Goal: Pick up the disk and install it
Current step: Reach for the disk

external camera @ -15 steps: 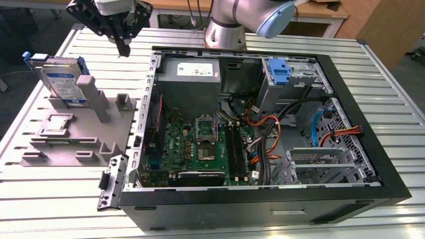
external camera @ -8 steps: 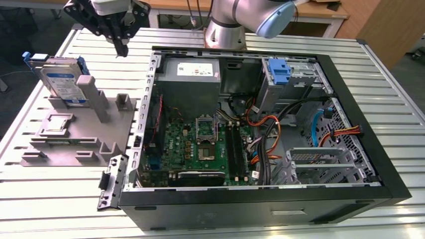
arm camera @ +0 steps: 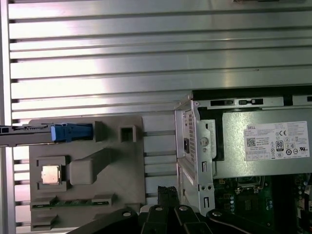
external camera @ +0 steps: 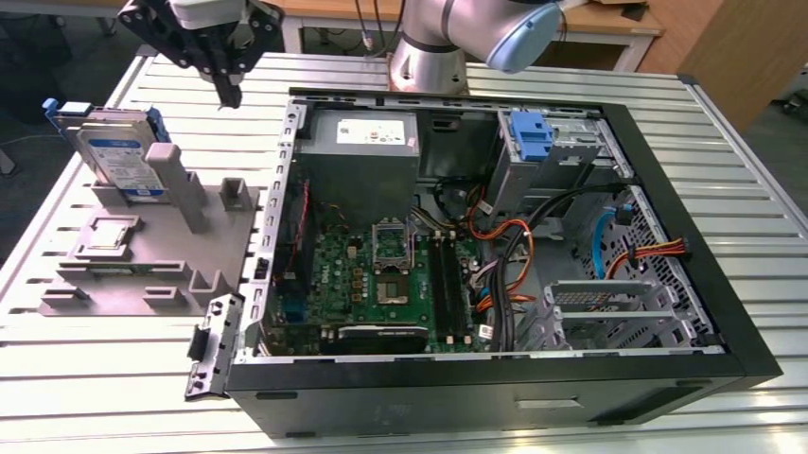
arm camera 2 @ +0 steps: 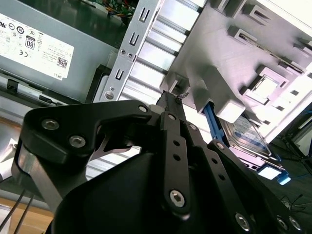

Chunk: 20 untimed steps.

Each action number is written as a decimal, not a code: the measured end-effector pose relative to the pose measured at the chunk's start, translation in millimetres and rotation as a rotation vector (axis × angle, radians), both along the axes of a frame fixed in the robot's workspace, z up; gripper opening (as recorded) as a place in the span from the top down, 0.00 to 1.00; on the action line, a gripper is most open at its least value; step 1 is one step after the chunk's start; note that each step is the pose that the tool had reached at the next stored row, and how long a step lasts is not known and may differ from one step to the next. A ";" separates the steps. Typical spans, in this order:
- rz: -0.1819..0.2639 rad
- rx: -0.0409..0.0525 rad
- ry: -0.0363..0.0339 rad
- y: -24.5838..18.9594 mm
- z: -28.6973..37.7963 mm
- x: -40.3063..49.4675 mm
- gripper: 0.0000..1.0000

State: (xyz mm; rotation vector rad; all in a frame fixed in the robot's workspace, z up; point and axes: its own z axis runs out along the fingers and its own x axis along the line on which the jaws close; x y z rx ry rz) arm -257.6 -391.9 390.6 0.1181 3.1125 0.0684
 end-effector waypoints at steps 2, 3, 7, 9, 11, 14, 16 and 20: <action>0.000 0.0000 0.0000 0.0 0.0 -0.7 0.90; 0.000 0.0000 0.0000 0.0 0.0 -1.1 0.90; 0.000 0.0000 0.0000 0.0 -0.1 -2.4 0.90; 0.000 0.0000 0.0000 0.0 -0.1 -2.6 0.90; 0.000 0.0000 0.0000 0.0 -0.1 -2.7 0.90; 0.000 0.0000 0.0000 0.0 -0.1 -3.0 0.90; 0.000 0.0000 0.0000 0.0 -0.1 -3.2 0.90; 0.000 0.0000 0.0000 0.0 -0.1 -3.3 0.90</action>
